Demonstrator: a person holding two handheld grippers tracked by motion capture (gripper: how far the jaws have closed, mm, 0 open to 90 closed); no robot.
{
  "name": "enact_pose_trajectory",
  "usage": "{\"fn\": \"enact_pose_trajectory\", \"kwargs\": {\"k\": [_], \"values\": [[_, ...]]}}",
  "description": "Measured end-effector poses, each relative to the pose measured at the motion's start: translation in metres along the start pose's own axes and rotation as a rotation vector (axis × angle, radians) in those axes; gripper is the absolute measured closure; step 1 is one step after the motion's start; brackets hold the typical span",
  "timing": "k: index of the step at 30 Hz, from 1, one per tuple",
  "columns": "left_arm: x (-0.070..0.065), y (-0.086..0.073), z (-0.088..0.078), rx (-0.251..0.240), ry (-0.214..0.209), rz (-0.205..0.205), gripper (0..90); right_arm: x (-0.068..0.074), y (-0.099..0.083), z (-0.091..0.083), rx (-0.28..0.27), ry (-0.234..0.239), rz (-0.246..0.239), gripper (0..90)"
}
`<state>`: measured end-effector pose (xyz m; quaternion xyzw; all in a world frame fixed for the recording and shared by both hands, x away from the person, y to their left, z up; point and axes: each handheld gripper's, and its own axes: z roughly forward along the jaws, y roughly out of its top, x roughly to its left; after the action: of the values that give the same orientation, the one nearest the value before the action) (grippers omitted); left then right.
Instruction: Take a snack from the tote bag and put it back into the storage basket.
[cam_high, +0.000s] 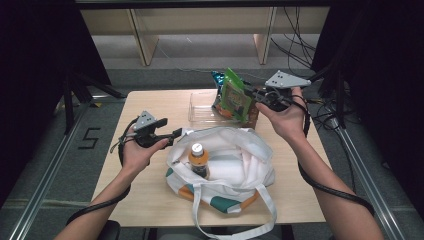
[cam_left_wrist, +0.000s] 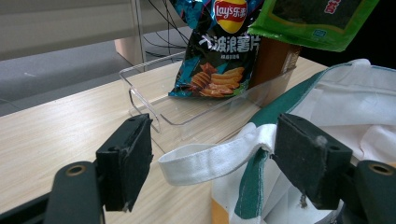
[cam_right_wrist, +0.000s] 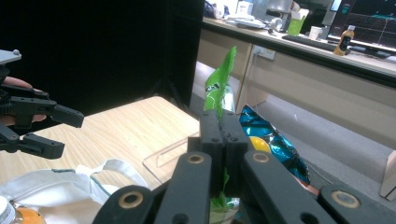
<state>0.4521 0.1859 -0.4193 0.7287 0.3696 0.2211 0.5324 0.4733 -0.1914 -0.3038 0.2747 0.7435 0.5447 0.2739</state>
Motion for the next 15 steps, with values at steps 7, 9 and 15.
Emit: {"fn": "enact_pose_trajectory", "kwargs": {"k": [7, 9, 15], "values": [[-0.0005, 0.0001, 0.0001, -0.001, 0.0, -0.001, 26.9, -0.0018, 0.0023, 0.0035, -0.008, 0.011, -0.003, 90.0], [-0.0005, 0.0002, 0.0001, -0.001, 0.0, -0.001, 26.9, -0.0028, 0.0031, 0.0038, -0.008, 0.004, -0.009, 90.0], [0.0001, 0.0001, 0.0, -0.001, -0.001, 0.0, 26.9, -0.0034, 0.0041, 0.0077, -0.004, 0.004, 0.002, 90.0]]}}
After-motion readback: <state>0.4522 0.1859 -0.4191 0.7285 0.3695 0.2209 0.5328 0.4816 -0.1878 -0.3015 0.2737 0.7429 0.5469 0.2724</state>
